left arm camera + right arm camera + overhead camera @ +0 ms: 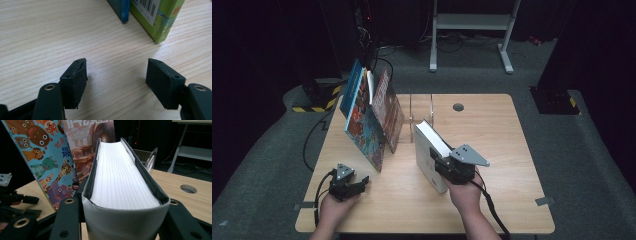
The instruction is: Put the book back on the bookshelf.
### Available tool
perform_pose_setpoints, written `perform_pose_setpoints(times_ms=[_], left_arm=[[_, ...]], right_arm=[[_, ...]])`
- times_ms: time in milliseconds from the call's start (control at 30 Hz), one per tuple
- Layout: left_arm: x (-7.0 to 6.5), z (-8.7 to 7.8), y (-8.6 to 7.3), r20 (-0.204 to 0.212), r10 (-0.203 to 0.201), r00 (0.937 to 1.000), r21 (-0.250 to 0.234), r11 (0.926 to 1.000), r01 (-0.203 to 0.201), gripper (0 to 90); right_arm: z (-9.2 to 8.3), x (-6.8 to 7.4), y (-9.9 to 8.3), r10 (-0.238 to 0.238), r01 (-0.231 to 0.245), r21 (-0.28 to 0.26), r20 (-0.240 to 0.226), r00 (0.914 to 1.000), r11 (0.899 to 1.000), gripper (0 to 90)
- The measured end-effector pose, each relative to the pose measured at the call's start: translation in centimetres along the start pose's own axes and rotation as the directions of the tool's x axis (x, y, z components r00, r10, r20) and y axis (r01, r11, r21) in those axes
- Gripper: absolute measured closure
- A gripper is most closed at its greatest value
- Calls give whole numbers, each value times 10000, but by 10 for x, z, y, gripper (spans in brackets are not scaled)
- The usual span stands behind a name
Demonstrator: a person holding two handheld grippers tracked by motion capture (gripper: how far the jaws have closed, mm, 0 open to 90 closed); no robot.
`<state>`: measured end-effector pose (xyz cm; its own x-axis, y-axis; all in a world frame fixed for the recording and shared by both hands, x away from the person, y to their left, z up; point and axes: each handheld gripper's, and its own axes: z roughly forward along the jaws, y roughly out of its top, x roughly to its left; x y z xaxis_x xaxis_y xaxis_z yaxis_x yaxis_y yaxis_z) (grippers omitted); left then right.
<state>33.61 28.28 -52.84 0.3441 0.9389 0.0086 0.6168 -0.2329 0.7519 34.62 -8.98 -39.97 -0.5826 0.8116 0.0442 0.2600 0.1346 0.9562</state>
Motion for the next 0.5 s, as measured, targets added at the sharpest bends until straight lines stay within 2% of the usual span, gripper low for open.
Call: perform_pose_setpoints(times_ms=[500], left_arm=[[1, 0, 0, 22, 6, 10000, 23, 10000, -6, 339]], right_arm=[[33, -5, 16, 50, -36, -251, 574, 9983, 9997, 543]])
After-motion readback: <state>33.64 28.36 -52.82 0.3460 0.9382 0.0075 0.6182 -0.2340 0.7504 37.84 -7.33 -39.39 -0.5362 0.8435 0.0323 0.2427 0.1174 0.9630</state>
